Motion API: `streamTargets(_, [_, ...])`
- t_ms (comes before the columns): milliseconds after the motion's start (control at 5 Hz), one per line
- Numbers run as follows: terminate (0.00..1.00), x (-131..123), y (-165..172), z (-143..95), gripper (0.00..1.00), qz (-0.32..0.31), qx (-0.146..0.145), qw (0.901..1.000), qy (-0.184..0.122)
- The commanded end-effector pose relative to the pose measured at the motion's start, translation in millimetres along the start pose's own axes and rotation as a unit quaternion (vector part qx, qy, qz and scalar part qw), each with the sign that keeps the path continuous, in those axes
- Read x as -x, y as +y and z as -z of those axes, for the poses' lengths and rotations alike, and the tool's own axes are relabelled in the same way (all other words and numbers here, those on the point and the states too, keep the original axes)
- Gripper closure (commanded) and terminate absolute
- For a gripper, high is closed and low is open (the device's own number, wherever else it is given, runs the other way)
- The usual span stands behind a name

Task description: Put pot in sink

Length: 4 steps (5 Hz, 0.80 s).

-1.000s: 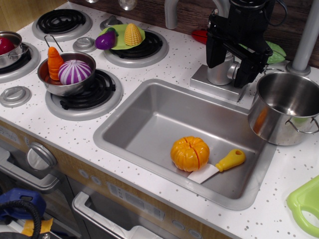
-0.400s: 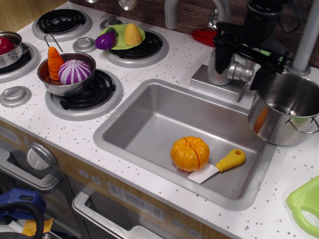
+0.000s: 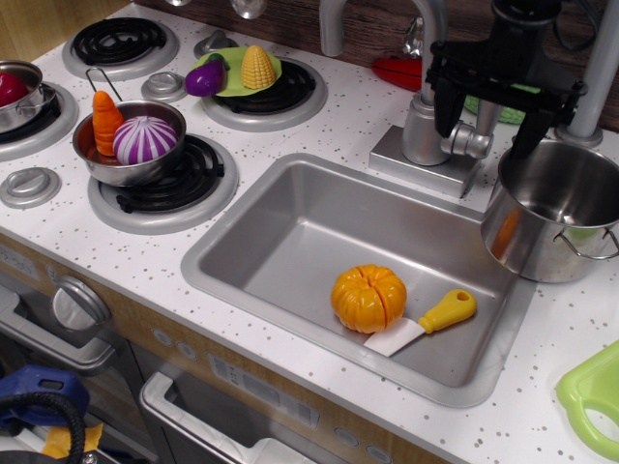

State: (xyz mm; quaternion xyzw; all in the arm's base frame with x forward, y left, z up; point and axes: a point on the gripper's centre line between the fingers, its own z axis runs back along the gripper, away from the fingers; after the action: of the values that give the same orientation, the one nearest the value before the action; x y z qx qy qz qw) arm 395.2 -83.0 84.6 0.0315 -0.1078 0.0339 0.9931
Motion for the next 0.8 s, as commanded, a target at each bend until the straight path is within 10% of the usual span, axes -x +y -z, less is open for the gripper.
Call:
streamTargets(0, [0.00,1,-6,-3,0.00,-0.001,0.034,0.9992,-0.018])
streamTargets(400, [0.00,13,-14,23,0.00,-0.011,0.051,0.9984,-0.022])
streamTargets(600, [0.00,13,-14,23,1.00,-0.009,0.049,0.9985,-0.021])
